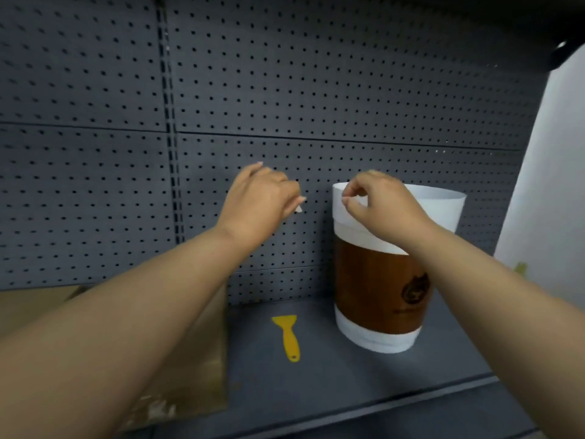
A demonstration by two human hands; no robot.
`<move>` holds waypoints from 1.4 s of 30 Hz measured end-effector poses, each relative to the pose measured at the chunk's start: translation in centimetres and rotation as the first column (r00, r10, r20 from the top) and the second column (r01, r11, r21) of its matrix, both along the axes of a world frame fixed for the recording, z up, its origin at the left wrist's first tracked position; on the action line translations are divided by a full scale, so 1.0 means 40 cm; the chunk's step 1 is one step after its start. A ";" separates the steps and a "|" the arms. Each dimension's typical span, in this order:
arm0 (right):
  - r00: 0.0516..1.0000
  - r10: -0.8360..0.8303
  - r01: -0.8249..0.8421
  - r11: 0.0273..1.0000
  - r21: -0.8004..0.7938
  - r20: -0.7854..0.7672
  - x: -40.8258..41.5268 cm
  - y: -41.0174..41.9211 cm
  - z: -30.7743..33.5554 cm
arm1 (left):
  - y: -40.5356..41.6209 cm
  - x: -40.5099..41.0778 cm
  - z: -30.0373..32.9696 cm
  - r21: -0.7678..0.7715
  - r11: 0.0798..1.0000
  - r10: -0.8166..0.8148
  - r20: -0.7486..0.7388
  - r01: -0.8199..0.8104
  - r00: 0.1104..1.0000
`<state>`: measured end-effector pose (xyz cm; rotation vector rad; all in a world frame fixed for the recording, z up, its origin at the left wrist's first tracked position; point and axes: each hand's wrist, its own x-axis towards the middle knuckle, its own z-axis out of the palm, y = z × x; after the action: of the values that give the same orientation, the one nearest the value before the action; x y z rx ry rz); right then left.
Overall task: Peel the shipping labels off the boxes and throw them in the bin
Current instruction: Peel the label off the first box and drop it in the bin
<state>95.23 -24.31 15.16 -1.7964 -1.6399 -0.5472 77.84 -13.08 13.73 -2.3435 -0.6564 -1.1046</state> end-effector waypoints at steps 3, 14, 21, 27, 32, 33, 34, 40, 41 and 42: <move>1.000 -0.015 0.014 0.998 0.068 0.006 0.106 -0.025 0.048 | -0.027 0.116 0.068 0.075 0.997 0.009 0.092 -0.016 0.996; 0.997 -0.043 0.050 0.993 0.108 -0.069 0.312 -0.035 0.090 | -0.037 0.410 0.170 -0.118 0.984 -0.122 0.129 0.137 0.984; 0.996 -0.059 0.063 0.997 0.053 -0.069 0.365 -0.008 0.082 | -0.017 0.478 0.136 -0.338 0.925 -0.165 0.052 0.173 0.985; 0.995 -0.056 0.051 0.997 -0.061 -0.081 0.375 0.016 0.081 | 0.002 0.498 0.147 -0.452 0.887 -0.046 -0.297 -0.097 0.954; 0.994 -0.058 0.041 0.984 -0.171 -0.092 0.374 0.024 0.093 | 0.017 0.508 0.150 -0.478 0.864 -0.089 -0.453 -0.158 0.887; 0.994 -0.059 0.043 0.982 -0.183 -0.088 0.374 0.025 0.095 | 0.020 0.509 0.151 -0.484 0.859 -0.097 -0.473 -0.167 0.876; 0.995 -0.062 0.045 0.980 -0.192 -0.083 0.373 0.026 0.095 | 0.021 0.510 0.153 -0.487 0.855 -0.103 -0.496 -0.177 0.862; 0.995 -0.075 0.060 0.972 -0.228 -0.059 0.368 0.026 0.092 | 0.027 0.518 0.155 -0.493 0.831 -0.105 -0.595 -0.259 0.797; 0.995 -0.078 0.062 0.970 -0.236 -0.059 0.367 0.025 0.092 | 0.026 0.517 0.154 -0.499 0.822 -0.104 -0.606 -0.275 0.788; 0.995 -0.080 0.064 0.968 -0.242 -0.060 0.367 0.025 0.094 | 0.024 0.515 0.153 -0.505 0.812 -0.102 -0.617 -0.293 0.780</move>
<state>109.90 -23.32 18.90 -2.0325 -1.6562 -0.3237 98.46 -12.11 19.87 -2.8972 -0.9266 0.0122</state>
